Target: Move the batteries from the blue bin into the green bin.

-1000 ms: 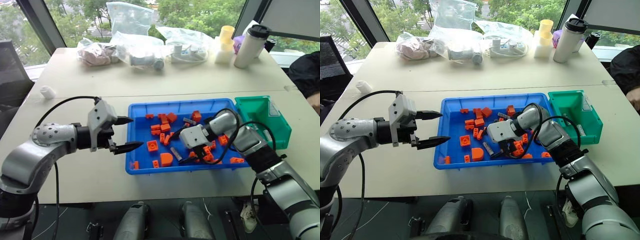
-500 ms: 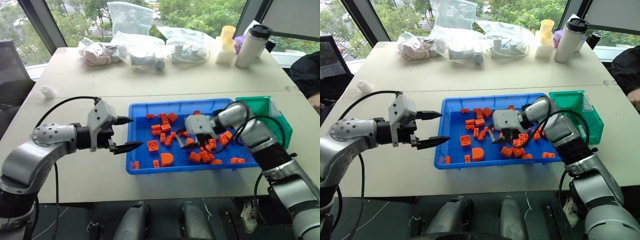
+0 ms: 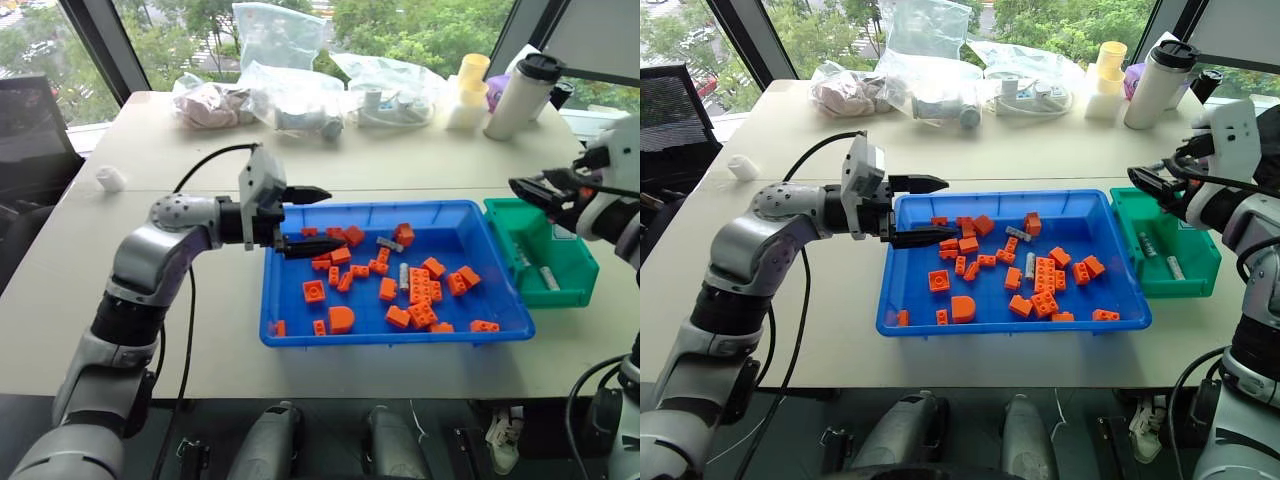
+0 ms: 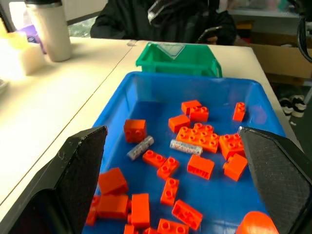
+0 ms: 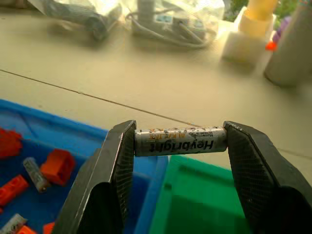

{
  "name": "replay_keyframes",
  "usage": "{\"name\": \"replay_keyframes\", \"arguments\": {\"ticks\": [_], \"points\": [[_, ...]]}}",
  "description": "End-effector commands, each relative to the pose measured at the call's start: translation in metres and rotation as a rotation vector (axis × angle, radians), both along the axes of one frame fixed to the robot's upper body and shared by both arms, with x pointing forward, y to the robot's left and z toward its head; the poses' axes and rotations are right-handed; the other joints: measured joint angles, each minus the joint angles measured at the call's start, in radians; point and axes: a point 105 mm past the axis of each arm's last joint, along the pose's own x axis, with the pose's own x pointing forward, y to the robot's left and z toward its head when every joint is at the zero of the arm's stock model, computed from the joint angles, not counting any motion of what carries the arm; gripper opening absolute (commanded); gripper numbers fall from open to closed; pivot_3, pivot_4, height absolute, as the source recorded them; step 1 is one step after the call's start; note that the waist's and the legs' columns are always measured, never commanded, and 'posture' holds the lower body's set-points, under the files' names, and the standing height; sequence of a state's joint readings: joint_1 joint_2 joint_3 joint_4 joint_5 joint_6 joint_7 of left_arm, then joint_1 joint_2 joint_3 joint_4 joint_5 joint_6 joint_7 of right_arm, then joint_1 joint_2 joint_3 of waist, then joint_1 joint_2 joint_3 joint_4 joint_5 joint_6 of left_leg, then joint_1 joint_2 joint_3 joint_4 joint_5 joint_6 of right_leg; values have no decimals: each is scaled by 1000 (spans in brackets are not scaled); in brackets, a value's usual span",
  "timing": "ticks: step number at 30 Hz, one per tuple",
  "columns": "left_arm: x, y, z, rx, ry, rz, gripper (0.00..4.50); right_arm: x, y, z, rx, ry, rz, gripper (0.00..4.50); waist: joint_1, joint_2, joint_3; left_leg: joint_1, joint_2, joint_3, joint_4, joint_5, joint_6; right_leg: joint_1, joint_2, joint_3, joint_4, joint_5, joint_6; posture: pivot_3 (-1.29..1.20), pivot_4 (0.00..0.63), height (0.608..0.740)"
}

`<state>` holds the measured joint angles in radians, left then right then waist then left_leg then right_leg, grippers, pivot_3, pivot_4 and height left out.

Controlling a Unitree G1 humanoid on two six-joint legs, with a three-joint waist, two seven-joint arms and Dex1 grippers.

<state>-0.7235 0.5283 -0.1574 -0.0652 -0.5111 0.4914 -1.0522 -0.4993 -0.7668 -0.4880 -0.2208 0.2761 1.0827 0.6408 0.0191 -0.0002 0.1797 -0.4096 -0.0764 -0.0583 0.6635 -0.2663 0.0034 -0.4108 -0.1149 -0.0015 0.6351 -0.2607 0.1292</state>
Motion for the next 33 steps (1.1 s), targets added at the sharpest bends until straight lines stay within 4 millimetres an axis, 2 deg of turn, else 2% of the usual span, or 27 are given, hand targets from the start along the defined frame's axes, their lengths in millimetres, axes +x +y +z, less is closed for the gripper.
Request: {"name": "replay_keyframes", "arguments": {"ticks": [1,12,14,15,16,17,22,25,28,31,33], "points": [[2,-11,7,-7,-49,-57,4500,-9,-22,15,36,-43,-149,2191,-12,0,0,0,0,0,0,0,0,0,0,0,1,0,0,0,150,740],[2,-12,0,-11,-44,-55,4500,-11,-26,-22,33,101,-178,2191,-28,0,0,1,1,-1,0,0,1,0,2,0,2,0,0,0,150,740],[2,-11,-1,-9,-43,-50,4500,-8,-30,-24,48,99,-203,3235,-28,0,0,1,1,-1,0,0,1,0,2,0,2,0,0,0,150,740],[1,-10,-1,-9,-43,-48,4500,-6,-32,-23,43,94,-213,3577,-29,0,0,1,1,-1,0,0,1,0,2,0,2,0,0,0,150,740],[1,-10,-1,-7,-45,-44,4500,-5,-33,-22,42,88,-217,4180,-28,0,0,1,1,-1,0,0,1,0,2,0,2,0,0,0,150,740],[2,-8,-1,-5,-46,-38,4500,-4,-33,-21,39,83,-218,4421,-28,0,0,1,1,-1,0,0,1,0,2,0,2,0,0,0,150,740],[3,-3,2,2,-54,-20,4500,0,-22,-5,43,27,-159,4421,-30,0,0,1,1,-1,0,0,1,0,2,0,2,0,0,0,150,740],[2,6,3,13,-53,-1,4500,1,5,10,47,-11,-11,4421,-31,0,0,1,1,-1,0,0,1,0,2,0,2,0,0,0,150,740],[-1,17,0,58,-42,15,4500,-3,40,10,18,24,171,4421,-34,0,0,1,2,-1,0,0,1,-1,3,0,3,0,0,0,150,740],[-10,30,-6,122,-18,15,4500,-18,83,-9,-119,123,426,4421,-33,0,0,1,3,-1,0,-1,2,-1,3,0,2,0,0,0,150,740],[-17,36,-7,150,-1,5,4500,-35,100,-29,-279,177,607,4421,-25,0,0,1,3,-2,0,-3,6,0,3,0,2,0,0,0,150,740]]}}
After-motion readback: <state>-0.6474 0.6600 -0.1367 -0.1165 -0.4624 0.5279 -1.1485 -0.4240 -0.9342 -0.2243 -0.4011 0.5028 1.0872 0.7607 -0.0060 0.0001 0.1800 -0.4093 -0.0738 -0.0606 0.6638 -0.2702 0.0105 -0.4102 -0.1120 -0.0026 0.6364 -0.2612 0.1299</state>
